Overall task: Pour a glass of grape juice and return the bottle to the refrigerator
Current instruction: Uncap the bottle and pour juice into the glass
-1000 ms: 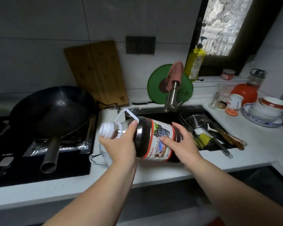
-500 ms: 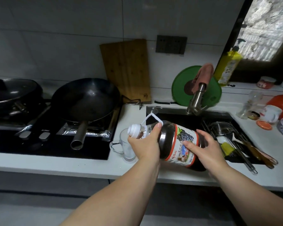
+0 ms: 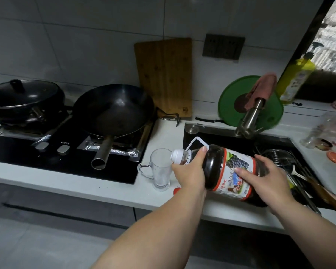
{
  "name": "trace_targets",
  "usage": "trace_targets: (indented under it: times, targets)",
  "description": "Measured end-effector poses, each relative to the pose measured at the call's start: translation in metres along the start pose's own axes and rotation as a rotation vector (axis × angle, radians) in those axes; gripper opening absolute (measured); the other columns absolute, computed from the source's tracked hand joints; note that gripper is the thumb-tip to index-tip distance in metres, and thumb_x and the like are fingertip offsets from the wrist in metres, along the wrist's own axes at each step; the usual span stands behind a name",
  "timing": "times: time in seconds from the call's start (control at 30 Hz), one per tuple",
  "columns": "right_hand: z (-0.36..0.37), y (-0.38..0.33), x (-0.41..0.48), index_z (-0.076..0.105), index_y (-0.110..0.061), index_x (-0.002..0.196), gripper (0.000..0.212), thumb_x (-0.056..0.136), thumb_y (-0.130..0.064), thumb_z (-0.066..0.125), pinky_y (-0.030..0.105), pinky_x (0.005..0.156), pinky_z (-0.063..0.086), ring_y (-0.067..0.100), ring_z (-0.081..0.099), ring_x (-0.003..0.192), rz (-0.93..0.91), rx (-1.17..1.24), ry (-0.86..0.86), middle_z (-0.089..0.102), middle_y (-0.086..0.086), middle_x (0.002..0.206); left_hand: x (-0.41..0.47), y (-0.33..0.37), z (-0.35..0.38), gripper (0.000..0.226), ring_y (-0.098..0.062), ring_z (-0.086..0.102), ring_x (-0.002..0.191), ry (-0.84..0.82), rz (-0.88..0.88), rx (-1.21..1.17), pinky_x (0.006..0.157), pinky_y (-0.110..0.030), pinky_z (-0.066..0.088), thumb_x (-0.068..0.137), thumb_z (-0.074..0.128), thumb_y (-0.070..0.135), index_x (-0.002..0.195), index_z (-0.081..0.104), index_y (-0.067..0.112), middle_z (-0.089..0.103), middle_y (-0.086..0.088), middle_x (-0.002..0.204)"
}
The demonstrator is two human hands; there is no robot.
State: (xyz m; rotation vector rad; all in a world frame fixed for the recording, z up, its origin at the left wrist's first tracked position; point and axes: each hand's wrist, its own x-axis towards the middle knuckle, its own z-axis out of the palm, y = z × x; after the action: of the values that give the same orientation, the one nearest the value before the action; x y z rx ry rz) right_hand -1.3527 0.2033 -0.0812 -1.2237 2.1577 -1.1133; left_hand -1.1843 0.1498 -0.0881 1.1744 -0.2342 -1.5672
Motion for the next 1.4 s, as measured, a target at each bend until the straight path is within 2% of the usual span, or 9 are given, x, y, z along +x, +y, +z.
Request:
trace_targets:
  times: [0.13,0.27,0.4,0.53,0.8,0.93,1.1,1.33,1.4]
  targets:
    - [-0.002,0.004,0.005,0.049,-0.034,0.136,0.100,0.046,-0.068,0.078,0.045,0.096,0.049,0.028,0.058,0.111,0.020,-0.012,0.014,0.051,0.011,0.132,0.004,-0.006,0.004,0.090,-0.029,0.070,0.088,-0.008,-0.032,-0.029,0.075,-0.049,0.060,0.047,0.094,0.037,0.122,0.045,0.027,0.066,-0.006,0.107]
    - [-0.002,0.006,0.007,0.050,-0.033,0.136,0.104,0.042,-0.071,0.077,0.046,0.099,0.048,0.029,0.057,0.112,0.035,-0.029,0.020,0.051,0.013,0.133,0.006,-0.009,0.006,0.108,-0.029,0.067,0.093,-0.003,-0.069,0.002,0.079,-0.049,0.059,0.036,0.092,0.047,0.129,0.040,0.029,0.063,-0.004,0.111]
    - [-0.003,0.001,0.006,0.050,-0.031,0.137,0.093,0.055,-0.059,0.083,0.044,0.101,0.045,0.031,0.054,0.117,0.032,-0.039,0.023,0.046,0.014,0.135,0.012,-0.014,0.007,0.091,-0.029,0.069,0.090,-0.012,-0.091,-0.030,0.072,-0.048,0.060,0.051,0.093,0.037,0.126,0.042,0.028,0.064,-0.006,0.109]
    - [-0.005,-0.010,0.004,0.047,-0.028,0.140,0.085,0.065,-0.046,0.084,0.043,0.102,0.041,0.035,0.048,0.123,0.025,-0.074,0.021,0.040,0.016,0.138,0.010,-0.013,0.008,0.089,-0.029,0.071,0.087,-0.003,-0.078,-0.058,0.068,-0.050,0.060,0.049,0.094,0.036,0.123,0.045,0.026,0.067,-0.007,0.107]
    - [-0.005,-0.022,0.001,0.045,-0.033,0.141,0.089,0.063,-0.051,0.084,0.041,0.100,0.041,0.032,0.047,0.122,0.018,-0.127,-0.010,0.037,0.013,0.139,0.007,-0.008,0.007,0.096,-0.030,0.073,0.081,0.003,-0.018,-0.117,0.065,-0.053,0.059,0.035,0.094,0.043,0.119,0.056,0.017,0.072,-0.010,0.103]
    - [-0.004,-0.024,0.002,0.044,-0.034,0.141,0.089,0.063,-0.054,0.084,0.037,0.097,0.041,0.030,0.047,0.122,0.005,-0.158,-0.031,0.038,0.011,0.139,0.009,-0.007,0.003,0.086,-0.030,0.073,0.081,0.022,-0.019,-0.121,0.066,-0.054,0.059,0.042,0.094,0.040,0.115,0.056,0.017,0.072,-0.009,0.100]
    - [0.000,-0.021,0.005,0.044,-0.038,0.139,0.096,0.056,-0.067,0.081,0.048,0.108,0.038,0.030,0.047,0.124,0.024,-0.195,-0.047,0.038,0.007,0.136,0.014,-0.013,-0.003,0.063,-0.031,0.073,0.079,0.023,-0.030,-0.093,0.065,-0.057,0.059,0.059,0.091,0.034,0.110,0.059,0.017,0.073,-0.010,0.098]
    - [-0.002,-0.016,0.011,0.042,-0.042,0.137,0.103,0.046,-0.079,0.073,0.054,0.109,0.035,0.028,0.051,0.119,0.030,-0.211,-0.043,0.039,0.005,0.132,0.013,-0.013,0.000,0.079,-0.036,0.073,0.077,-0.002,-0.016,-0.099,0.063,-0.062,0.056,0.053,0.093,0.038,0.119,0.057,0.014,0.073,-0.014,0.100]
    - [-0.003,-0.015,0.014,0.042,-0.043,0.137,0.105,0.044,-0.081,0.071,0.055,0.109,0.034,0.028,0.052,0.118,0.035,-0.210,-0.044,0.039,0.005,0.132,0.013,-0.013,0.002,0.074,-0.036,0.073,0.078,-0.001,-0.012,-0.110,0.064,-0.063,0.056,0.056,0.092,0.035,0.117,0.057,0.012,0.073,-0.014,0.099]
